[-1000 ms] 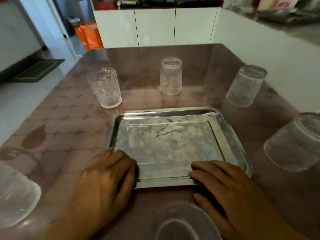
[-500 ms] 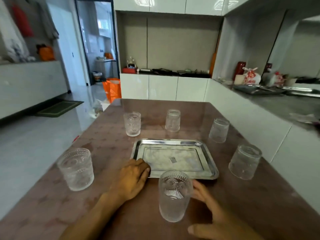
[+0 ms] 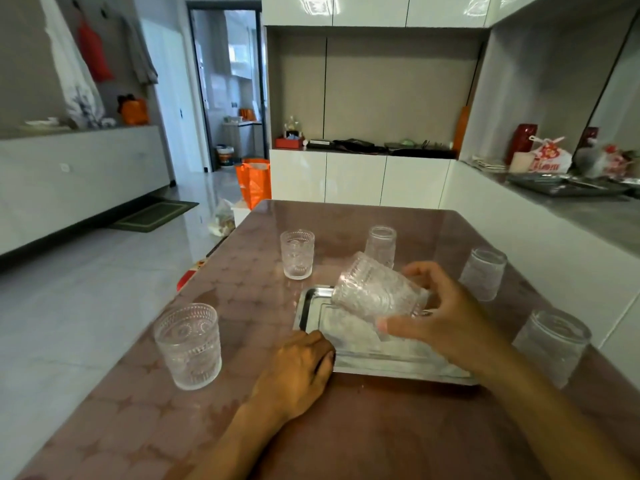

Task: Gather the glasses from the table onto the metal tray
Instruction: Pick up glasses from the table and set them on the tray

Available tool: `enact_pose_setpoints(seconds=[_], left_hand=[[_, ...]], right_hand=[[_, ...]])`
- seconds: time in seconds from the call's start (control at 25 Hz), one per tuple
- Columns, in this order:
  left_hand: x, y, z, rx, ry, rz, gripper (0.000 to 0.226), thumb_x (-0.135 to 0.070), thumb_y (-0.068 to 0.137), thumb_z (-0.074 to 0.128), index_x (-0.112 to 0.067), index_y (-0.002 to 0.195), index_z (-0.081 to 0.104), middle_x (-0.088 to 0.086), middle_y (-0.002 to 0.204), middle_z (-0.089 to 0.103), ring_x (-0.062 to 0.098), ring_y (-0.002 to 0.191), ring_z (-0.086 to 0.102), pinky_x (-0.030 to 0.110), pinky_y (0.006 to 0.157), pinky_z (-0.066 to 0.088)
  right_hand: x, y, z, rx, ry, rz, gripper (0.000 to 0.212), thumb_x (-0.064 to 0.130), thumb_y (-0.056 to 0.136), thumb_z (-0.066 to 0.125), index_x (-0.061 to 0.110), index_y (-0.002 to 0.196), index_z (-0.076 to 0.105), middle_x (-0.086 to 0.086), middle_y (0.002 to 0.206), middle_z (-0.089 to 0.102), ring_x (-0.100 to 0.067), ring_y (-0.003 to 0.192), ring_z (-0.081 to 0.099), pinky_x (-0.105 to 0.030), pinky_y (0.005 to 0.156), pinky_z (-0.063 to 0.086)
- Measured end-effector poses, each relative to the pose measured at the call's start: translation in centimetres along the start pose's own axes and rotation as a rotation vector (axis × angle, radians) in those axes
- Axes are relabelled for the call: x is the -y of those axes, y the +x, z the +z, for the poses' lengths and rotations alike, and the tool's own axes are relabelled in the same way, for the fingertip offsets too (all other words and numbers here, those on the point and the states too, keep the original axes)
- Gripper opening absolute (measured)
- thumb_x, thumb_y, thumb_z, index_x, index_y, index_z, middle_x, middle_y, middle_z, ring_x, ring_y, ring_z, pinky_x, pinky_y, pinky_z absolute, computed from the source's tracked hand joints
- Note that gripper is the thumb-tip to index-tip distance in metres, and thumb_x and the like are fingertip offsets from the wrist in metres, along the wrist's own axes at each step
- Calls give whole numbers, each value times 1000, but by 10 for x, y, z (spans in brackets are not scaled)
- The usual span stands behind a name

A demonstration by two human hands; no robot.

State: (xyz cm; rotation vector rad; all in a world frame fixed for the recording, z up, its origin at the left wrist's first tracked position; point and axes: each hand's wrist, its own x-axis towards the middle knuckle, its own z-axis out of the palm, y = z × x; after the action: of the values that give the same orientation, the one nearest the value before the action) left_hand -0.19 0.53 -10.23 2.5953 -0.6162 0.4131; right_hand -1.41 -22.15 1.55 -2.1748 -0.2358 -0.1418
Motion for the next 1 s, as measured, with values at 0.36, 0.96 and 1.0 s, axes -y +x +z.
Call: enact_pose_setpoints(seconds=[0.36, 0.96, 1.0], left_hand=[[9, 6, 10, -19, 43, 20, 33, -32, 98, 33, -20, 96, 64, -6, 99, 61, 12, 88, 51, 33, 79, 49], [42, -62, -93, -611, 230, -546, 103, -53, 67, 79, -31, 150, 22, 10, 154, 33, 32, 134, 37, 52, 105, 40], [52, -63, -106, -498, 171, -698, 114, -52, 64, 84, -32, 152, 15, 11, 156, 31, 36, 135, 38, 56, 103, 43]], right_hand=[[-5, 120, 94, -40, -382, -116, 63, 44, 61, 85, 29, 106, 43, 5, 95, 60, -14, 76, 58, -24, 52, 41], [-24, -2, 94, -1, 187, -98, 21, 29, 85, 74, 39, 100, 63, 20, 104, 68, -1, 94, 64, -21, 69, 48], [-21, -12, 97, 83, 309, 34, 18, 24, 86, 74, 35, 98, 65, 12, 100, 72, -5, 88, 67, -24, 68, 51]])
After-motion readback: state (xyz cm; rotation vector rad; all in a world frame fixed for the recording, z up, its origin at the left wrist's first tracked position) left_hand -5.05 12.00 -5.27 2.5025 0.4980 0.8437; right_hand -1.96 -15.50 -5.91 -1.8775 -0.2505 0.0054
